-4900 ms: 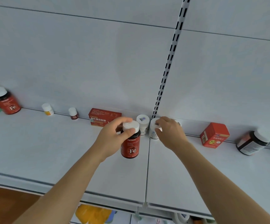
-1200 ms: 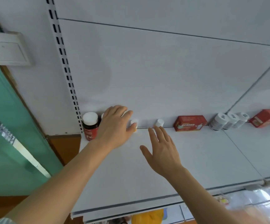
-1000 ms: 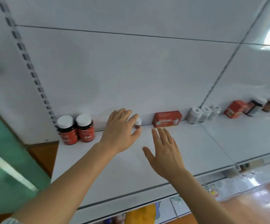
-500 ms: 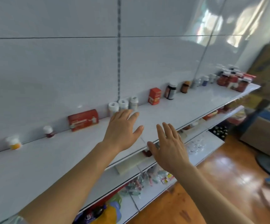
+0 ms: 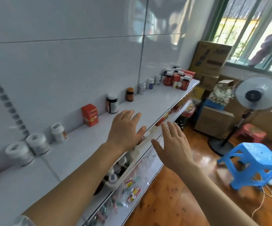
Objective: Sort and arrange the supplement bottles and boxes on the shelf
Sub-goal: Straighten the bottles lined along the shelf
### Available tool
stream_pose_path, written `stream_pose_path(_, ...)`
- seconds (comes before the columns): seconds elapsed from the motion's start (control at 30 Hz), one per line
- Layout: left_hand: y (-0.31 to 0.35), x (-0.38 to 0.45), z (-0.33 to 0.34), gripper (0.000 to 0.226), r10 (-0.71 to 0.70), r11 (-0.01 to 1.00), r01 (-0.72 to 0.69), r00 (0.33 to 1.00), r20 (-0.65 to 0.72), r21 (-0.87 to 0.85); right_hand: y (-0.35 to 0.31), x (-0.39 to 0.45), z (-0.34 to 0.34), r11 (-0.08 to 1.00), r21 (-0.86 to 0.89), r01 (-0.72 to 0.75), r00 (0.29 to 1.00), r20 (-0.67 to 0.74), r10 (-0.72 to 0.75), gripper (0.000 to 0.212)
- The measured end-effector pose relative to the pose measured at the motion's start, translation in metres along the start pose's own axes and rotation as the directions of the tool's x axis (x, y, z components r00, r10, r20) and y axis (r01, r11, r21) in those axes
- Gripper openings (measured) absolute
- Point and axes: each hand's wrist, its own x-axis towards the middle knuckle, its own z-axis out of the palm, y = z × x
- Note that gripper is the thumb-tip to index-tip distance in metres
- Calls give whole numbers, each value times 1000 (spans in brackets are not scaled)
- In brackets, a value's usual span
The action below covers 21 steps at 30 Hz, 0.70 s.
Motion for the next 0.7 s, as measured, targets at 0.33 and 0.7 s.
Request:
stream_pose_path(0.33,72,175,95,58,182,983,-181,982,54,-33,140,103,2,977,-13,-212,977,-39,211,74)
stream_pose_path(0.7,169,350,202,53,128,988,-122,990,55,-97,330,240,9,986,2,-170,985,-44,169,72)
